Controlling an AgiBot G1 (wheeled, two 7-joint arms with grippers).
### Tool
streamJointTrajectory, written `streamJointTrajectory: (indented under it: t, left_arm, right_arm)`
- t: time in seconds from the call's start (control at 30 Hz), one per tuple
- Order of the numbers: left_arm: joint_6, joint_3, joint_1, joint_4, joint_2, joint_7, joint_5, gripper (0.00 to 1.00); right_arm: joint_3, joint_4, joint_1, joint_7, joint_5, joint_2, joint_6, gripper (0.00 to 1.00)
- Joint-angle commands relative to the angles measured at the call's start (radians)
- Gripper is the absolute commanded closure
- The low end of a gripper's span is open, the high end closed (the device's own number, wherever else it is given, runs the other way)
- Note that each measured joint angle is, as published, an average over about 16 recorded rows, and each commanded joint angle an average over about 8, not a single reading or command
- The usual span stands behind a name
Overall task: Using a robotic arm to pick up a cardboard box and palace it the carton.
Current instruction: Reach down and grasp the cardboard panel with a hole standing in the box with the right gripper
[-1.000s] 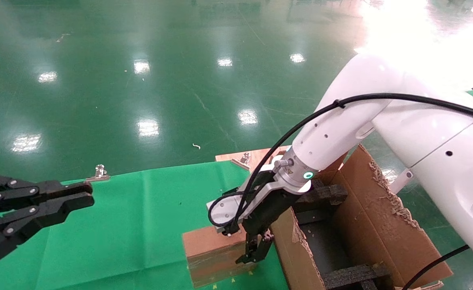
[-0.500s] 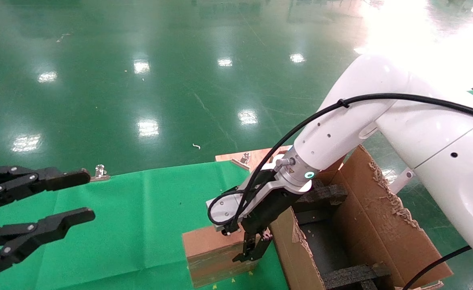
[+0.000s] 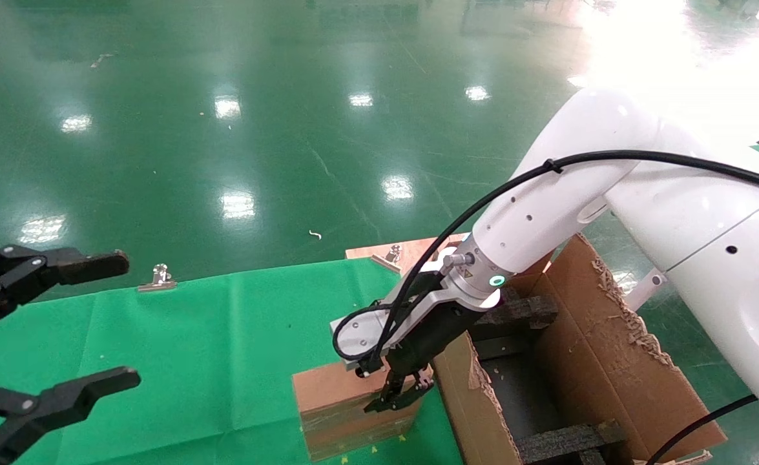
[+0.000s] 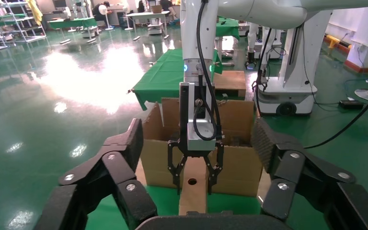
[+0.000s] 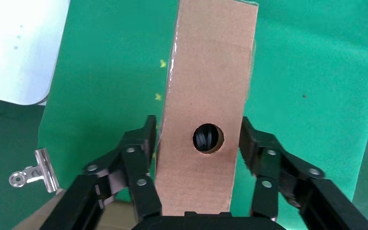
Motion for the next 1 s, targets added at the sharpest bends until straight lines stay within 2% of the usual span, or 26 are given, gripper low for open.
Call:
streamJointTrajectory:
  t: [0.03,0.33,0.47,0.7,1.0]
  left_arm:
    - [0.0,0.0,0.0,0.0,0.0,0.0,0.0,0.0]
    - [0.0,0.0,0.0,0.0,0.0,0.0,0.0,0.0]
    - [0.0,0.0,0.0,0.0,0.0,0.0,0.0,0.0]
    - [0.0,0.0,0.0,0.0,0.0,0.0,0.0,0.0]
    - [0.0,0.0,0.0,0.0,0.0,0.0,0.0,0.0]
  right_arm:
    - [0.001,0.001,0.0,0.0,0.0,0.0,0.0,1.0]
    - [0.001,0.001,0.003,0.0,0.003,0.002,0.003,1.0]
    - [-0.001,-0.009,0.039,-0.009,0.024,0.009,-0.001,1.0]
    - [-0.022,-0.086,0.204,-0.061,0.11,0.037,-0.015,1.0]
    - [-0.116,-0.195,0.432,-0.161,0.253,0.077,-0.023,1.0]
